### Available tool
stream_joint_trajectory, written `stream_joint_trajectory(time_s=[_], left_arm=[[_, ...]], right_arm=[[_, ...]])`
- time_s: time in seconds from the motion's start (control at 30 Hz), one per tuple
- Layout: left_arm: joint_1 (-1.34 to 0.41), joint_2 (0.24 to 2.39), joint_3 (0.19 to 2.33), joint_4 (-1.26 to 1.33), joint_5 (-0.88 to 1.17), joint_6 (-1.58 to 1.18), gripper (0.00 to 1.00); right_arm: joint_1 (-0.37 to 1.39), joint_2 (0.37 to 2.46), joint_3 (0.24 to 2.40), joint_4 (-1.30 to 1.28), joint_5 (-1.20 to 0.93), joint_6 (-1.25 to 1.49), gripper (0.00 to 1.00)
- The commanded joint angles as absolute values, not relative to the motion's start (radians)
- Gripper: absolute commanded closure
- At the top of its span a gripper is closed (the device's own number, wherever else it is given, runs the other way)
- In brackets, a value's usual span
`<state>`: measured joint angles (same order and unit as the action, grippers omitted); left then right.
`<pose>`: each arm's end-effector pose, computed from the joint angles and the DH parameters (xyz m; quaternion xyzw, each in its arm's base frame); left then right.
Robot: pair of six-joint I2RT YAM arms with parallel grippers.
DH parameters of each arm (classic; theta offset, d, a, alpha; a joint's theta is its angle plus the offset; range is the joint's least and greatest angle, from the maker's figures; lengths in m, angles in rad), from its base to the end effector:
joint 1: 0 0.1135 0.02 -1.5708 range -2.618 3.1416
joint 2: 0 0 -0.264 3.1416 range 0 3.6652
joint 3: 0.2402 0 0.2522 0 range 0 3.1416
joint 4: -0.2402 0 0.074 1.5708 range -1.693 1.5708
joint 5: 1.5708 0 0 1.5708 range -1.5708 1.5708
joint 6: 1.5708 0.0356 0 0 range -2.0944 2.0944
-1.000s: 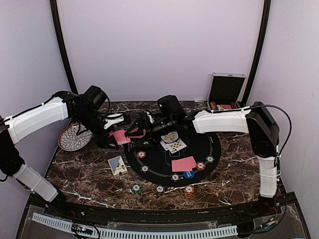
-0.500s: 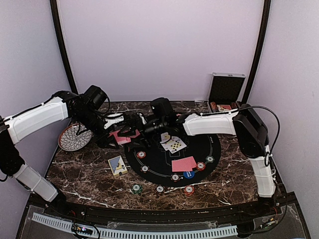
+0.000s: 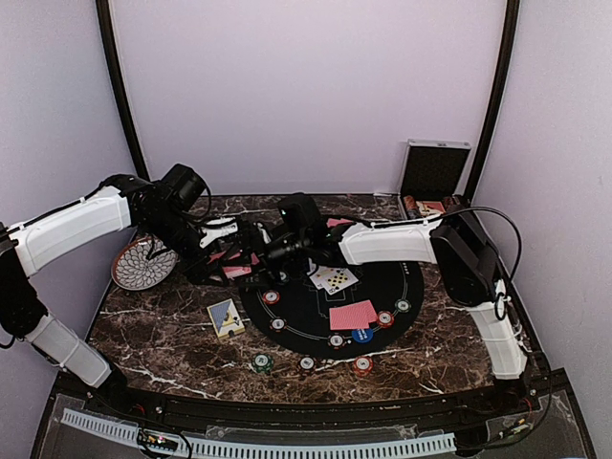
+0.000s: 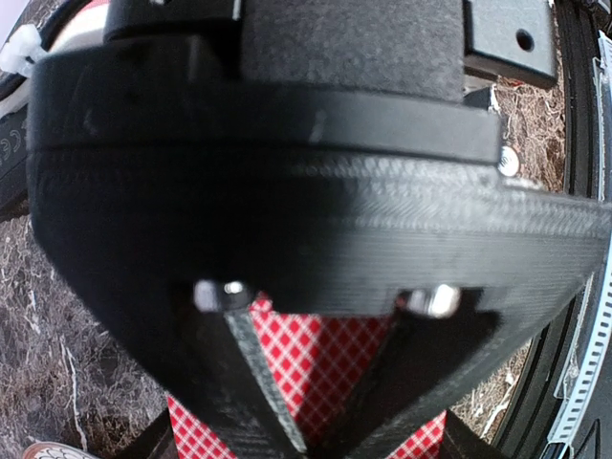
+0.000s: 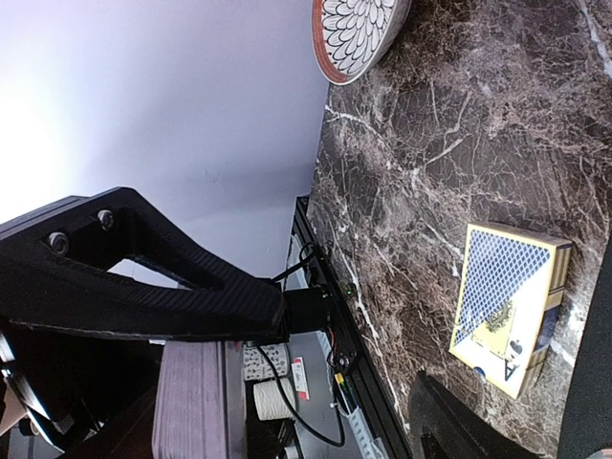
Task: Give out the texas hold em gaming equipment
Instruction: Pick up the poker card from the face-down deck piles.
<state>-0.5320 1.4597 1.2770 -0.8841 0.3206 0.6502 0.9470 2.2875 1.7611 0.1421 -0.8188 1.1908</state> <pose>0.2482 -0.1591 0.2960 0.5658 0.7716 -0.1398 0.2548 0.2864 0.4425 0.2045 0.1284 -0.7820 -0.6084 0.0426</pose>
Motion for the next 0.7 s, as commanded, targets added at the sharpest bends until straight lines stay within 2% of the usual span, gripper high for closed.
stream_joint_trajectory(time_s=[0.0, 0.37, 0.53, 0.67], left_arm=[[-0.526, 1.443, 1.302, -0.868, 0.344, 0.650, 1.00], [-0.526, 1.436, 1.302, -0.867, 0.343, 0.653, 1.00], [-0.525, 1.438, 1.302, -0.865, 0.345, 0.652, 1.00], [-0.525, 1.438, 1.302, -0.865, 0.342, 0.652, 1.00]], right_arm=[[0.931, 2.283, 1.737, 0.146, -0.828, 1.180, 0.22], [0.898, 2.207, 1.634, 0.095, -0.810, 1.117, 0.28], [0.893, 2.181, 1.628, 0.094, -0.816, 1.113, 0.32], [0.887, 2.153, 1.624, 0.097, -0.821, 1.113, 0.41]])
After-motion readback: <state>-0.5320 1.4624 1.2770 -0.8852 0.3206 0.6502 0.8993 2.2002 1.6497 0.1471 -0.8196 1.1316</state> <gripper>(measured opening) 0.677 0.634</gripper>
